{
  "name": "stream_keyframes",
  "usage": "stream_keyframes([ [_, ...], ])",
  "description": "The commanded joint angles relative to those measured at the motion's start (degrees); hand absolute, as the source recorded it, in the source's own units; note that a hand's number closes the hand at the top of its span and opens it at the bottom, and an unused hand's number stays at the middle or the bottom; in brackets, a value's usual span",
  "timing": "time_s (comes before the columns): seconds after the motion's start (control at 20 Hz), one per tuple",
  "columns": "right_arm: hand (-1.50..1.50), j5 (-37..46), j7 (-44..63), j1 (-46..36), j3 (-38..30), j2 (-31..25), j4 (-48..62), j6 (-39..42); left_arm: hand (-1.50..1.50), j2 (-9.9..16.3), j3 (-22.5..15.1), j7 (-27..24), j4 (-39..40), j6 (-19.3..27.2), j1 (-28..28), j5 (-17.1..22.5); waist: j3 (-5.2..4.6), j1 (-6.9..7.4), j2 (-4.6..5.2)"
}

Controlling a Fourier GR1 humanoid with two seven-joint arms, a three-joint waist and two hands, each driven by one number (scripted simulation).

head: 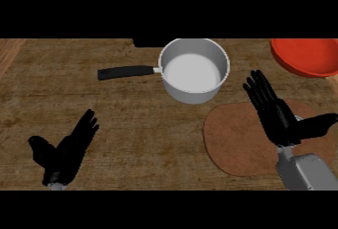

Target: Pick the can from the cutting board and place it in the pot

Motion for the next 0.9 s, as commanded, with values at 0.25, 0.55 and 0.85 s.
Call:
stream_keyframes([
  [0.25,1.50,-1.15,-7.42,-3.71,-18.97,-21.41,9.45,10.74,0.00,6.45,11.82,-3.67,-4.54,5.96,-9.72,-4.39,-0.02,1.68,0.69],
  [0.55,-1.50,12.64,-32.62,1.55,-19.56,-21.84,25.97,7.70,0.00,4.49,10.69,-0.52,-2.90,5.89,-13.06,-3.60,-0.04,1.82,1.03],
  [0.85,-1.50,14.62,-42.60,-3.19,-21.56,-29.24,34.54,20.20,0.00,4.01,10.95,2.00,-4.73,6.39,-13.95,-5.31,-0.26,2.02,0.55],
])
